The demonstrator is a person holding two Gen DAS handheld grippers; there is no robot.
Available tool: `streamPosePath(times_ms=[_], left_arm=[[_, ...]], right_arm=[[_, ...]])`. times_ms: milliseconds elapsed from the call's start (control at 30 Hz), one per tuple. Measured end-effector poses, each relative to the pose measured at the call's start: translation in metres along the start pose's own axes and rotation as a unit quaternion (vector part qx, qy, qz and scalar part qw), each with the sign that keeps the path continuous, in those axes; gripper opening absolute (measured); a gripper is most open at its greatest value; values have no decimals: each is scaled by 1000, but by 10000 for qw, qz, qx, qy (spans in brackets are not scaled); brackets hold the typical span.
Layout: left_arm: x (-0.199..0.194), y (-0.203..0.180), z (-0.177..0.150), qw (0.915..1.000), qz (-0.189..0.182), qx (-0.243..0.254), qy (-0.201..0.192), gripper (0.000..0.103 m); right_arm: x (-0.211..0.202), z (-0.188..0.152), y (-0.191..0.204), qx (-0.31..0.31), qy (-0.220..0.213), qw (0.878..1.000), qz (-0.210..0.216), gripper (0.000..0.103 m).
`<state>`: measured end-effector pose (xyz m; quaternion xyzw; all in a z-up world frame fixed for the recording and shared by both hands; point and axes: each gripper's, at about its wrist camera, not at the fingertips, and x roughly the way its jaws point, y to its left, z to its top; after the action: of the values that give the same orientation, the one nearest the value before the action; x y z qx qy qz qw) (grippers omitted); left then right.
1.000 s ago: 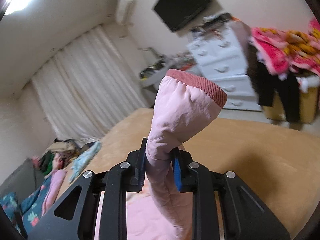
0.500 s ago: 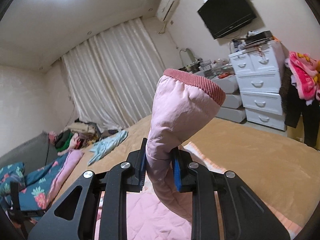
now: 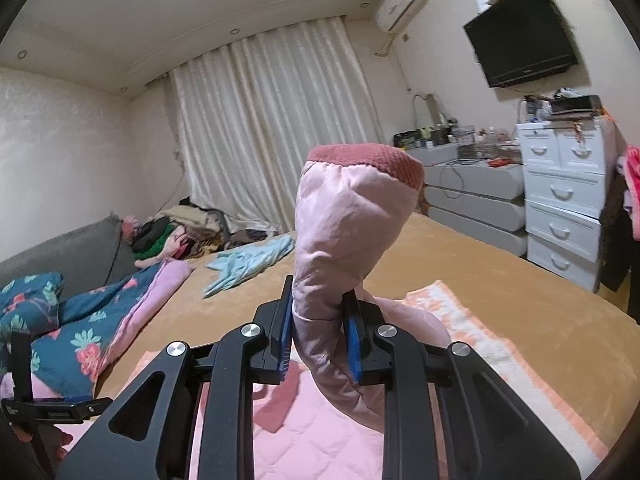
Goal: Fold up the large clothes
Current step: 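Lift the sleeve with the right tool and carry it across the jacket body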
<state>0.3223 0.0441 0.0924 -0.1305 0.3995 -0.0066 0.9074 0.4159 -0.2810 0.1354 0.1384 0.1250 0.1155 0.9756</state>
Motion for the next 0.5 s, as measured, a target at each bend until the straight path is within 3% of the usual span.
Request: streamPosePath(times_ms=[500], left_arm=[[-3,62,-4,9981,-63,-603,-77,95]], right_arm=[[25,-34,102,-610,324,9963,506,21]])
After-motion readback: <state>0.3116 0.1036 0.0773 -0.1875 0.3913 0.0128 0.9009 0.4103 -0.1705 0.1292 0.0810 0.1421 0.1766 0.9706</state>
